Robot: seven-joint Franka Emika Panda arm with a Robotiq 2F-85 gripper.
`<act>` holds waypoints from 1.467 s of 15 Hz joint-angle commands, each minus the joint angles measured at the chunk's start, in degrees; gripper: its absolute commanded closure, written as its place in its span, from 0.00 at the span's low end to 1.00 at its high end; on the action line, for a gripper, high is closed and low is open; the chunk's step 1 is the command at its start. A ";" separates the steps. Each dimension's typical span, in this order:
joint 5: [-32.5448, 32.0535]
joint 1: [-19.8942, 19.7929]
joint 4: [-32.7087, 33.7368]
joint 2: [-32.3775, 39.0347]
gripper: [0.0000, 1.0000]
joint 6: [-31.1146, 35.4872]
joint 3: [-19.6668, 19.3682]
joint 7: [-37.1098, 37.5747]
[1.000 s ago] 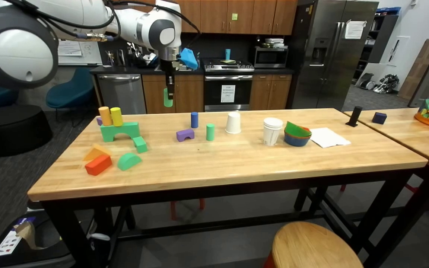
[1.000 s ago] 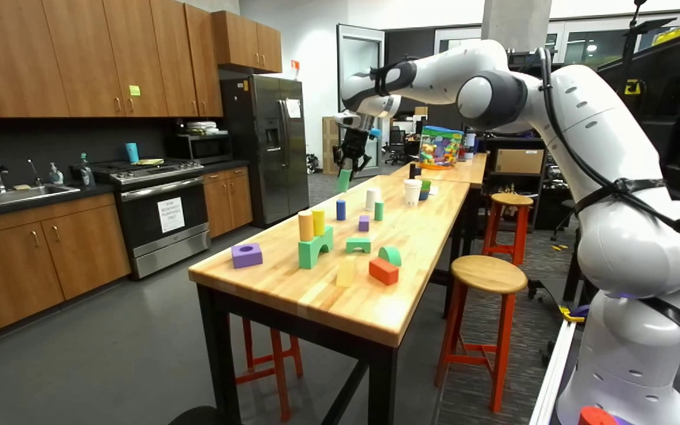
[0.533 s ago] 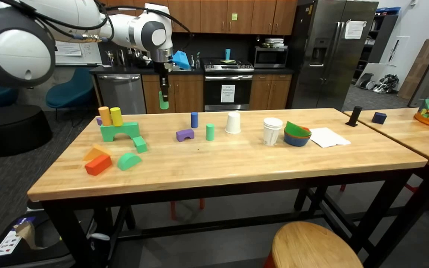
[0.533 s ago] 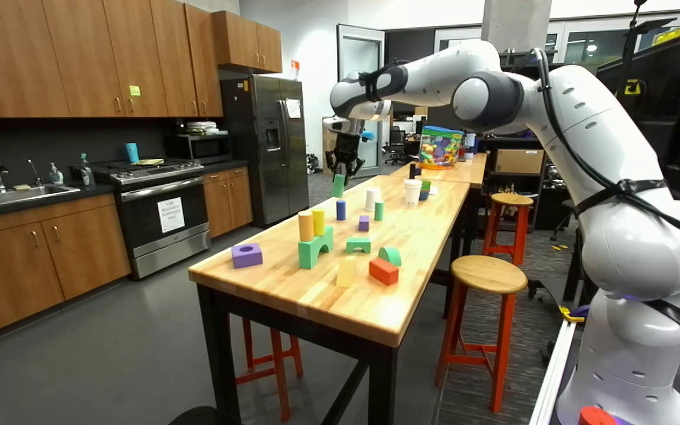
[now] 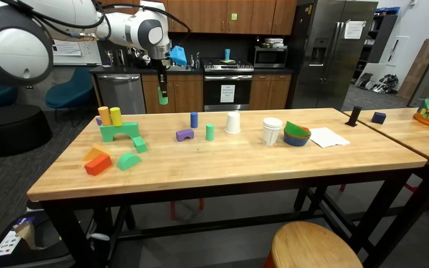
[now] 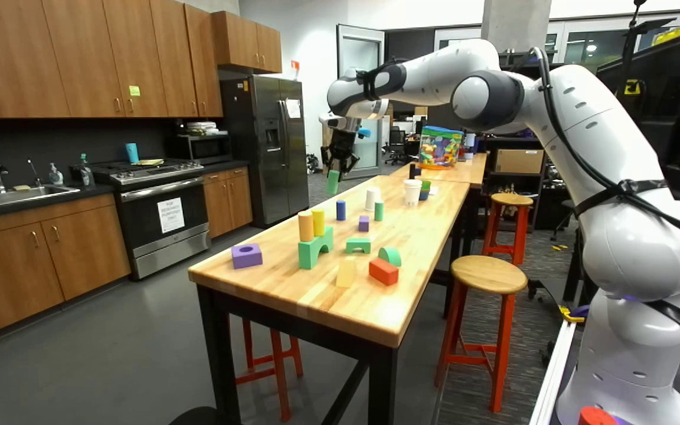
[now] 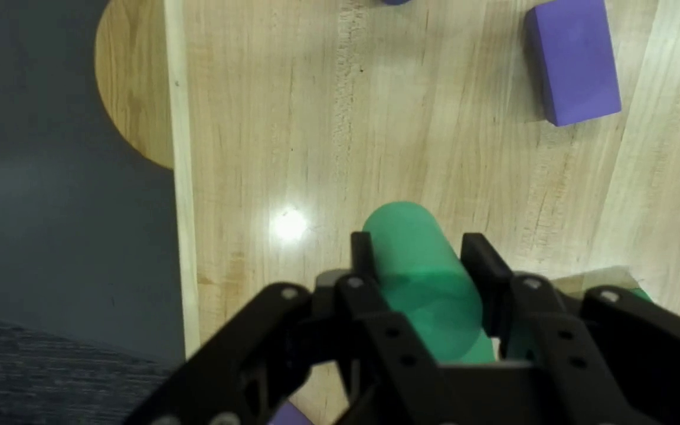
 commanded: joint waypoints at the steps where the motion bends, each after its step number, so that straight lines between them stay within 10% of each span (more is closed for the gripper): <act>1: 0.00 0.24 -0.01 -0.10 0.59 0.52 0.14 -0.15; 8: 0.00 0.83 -0.45 -0.70 0.59 1.11 0.16 -0.22; 9: 0.00 0.83 -0.47 -0.70 0.84 1.12 0.16 -0.23; 22: -12.60 3.74 1.45 2.86 0.84 -3.83 -1.14 -3.25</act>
